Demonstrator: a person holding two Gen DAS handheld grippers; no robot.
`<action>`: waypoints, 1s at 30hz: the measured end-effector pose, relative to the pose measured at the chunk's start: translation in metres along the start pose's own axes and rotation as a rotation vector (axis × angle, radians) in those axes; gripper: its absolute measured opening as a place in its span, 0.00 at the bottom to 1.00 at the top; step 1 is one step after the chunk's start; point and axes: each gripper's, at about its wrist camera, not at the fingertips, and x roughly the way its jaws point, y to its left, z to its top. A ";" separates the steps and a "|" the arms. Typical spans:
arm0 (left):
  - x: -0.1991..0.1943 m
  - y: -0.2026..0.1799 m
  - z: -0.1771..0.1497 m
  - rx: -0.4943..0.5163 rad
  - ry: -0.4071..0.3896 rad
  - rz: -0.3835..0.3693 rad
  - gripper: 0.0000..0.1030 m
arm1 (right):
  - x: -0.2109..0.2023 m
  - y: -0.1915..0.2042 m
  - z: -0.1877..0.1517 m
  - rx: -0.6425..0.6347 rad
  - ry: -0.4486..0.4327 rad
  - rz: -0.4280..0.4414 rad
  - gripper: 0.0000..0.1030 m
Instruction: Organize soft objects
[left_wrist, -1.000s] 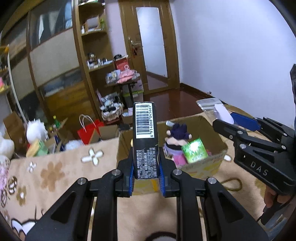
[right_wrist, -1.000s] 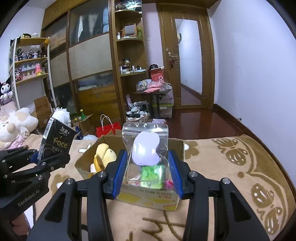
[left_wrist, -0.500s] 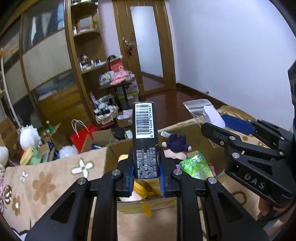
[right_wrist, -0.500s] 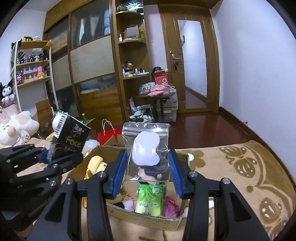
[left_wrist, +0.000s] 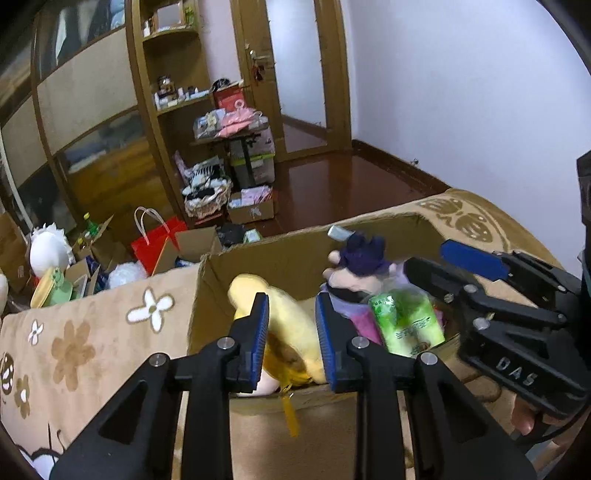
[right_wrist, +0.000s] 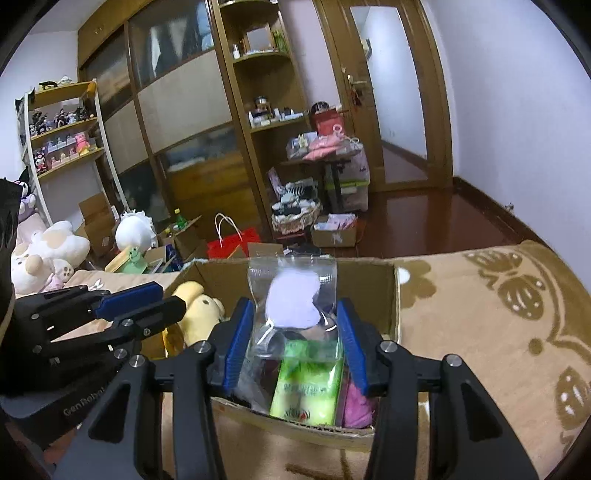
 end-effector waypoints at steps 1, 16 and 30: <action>0.000 0.002 0.000 -0.002 0.004 0.006 0.24 | 0.000 0.000 0.000 0.002 0.001 0.001 0.49; -0.064 0.031 -0.018 -0.085 -0.033 0.081 0.85 | -0.051 0.009 0.009 0.014 -0.032 -0.078 0.93; -0.138 0.041 -0.039 -0.127 -0.094 0.066 0.98 | -0.135 0.028 0.019 -0.049 -0.112 -0.185 1.00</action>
